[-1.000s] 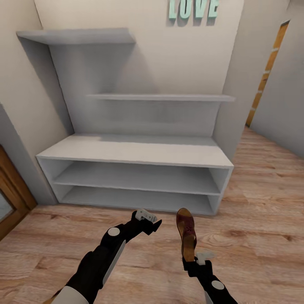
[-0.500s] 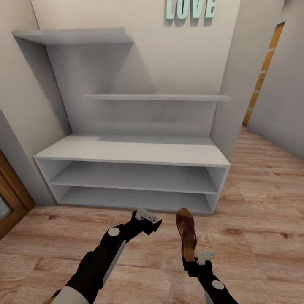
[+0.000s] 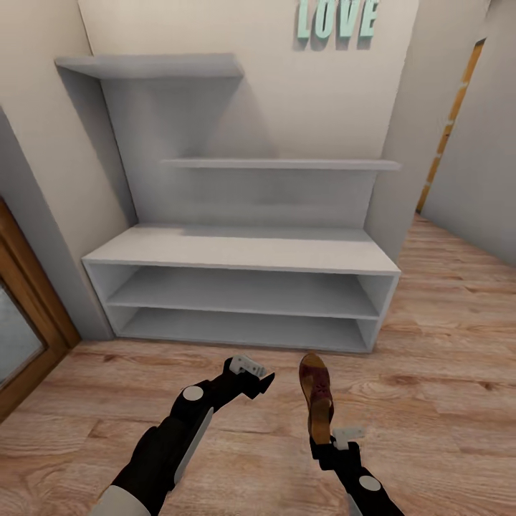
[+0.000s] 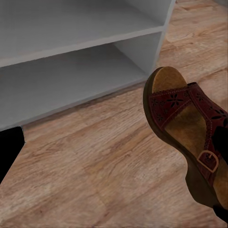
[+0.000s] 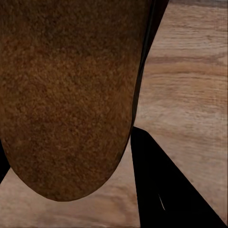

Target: Pick up the two gym shoes and the two sandals from the corridor floor and place them onto the hallstand (shoe rack) in the corridor, making sure they are on the rack and not on the floor. Arrange them so the two gym shoes are next to each other and the two sandals are next to each other.

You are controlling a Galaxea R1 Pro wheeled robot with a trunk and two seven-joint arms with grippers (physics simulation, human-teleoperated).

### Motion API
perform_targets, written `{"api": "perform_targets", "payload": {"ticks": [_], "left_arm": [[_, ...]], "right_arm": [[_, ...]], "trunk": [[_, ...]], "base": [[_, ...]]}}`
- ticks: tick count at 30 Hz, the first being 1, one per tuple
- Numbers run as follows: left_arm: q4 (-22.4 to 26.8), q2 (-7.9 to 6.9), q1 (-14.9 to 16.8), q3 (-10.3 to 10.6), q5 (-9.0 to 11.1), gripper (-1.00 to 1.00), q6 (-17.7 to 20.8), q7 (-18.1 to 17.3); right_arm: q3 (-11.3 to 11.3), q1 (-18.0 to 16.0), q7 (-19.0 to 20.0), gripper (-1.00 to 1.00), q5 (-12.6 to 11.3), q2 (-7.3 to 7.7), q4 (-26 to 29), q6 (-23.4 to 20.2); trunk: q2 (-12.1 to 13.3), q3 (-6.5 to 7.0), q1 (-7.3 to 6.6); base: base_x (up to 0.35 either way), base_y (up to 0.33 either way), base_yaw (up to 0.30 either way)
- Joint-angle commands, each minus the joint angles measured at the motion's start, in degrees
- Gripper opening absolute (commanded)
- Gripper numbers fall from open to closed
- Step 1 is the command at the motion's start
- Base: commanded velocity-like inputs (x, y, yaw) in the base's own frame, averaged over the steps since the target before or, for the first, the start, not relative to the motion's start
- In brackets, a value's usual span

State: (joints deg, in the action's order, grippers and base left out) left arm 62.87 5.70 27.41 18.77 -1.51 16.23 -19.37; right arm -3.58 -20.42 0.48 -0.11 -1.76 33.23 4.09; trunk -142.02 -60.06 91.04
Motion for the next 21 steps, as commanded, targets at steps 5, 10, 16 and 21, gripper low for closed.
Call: {"api": "perform_targets", "payload": {"ticks": [5, 10, 16, 21], "left_arm": [[0.1, 0.01, 0.0, -0.1, -0.2, 1.00, 0.3, -0.2], [0.1, 0.01, 0.0, -0.1, -0.2, 1.00, 0.3, -0.2], [0.1, 0.01, 0.0, -0.7, -0.2, 1.00, 0.2, -0.2], [0.1, 0.01, 0.0, -1.2, -0.2, 1.00, 0.2, -0.2]], "right_arm": [[0.0, 0.0, 0.0, -1.00, -0.2, 0.01, 0.0, 0.1], [0.0, 0.0, 0.0, -1.00, -0.2, 0.01, 0.0, 0.1], [0.0, 0.0, 0.0, -1.00, -0.2, 0.01, 0.0, 0.1], [0.0, 0.0, 0.0, -1.00, -0.2, 0.01, 0.0, 0.1]], "trunk": [[0.0, -0.05, -0.03], [0.0, -0.05, -0.03], [0.0, -0.05, -0.03], [0.0, -0.05, -0.03]], "base": [[-0.042, 0.302, 0.000], [-0.006, 0.311, 0.000], [-0.001, 0.312, 0.000], [0.000, 0.313, 0.000]]}}
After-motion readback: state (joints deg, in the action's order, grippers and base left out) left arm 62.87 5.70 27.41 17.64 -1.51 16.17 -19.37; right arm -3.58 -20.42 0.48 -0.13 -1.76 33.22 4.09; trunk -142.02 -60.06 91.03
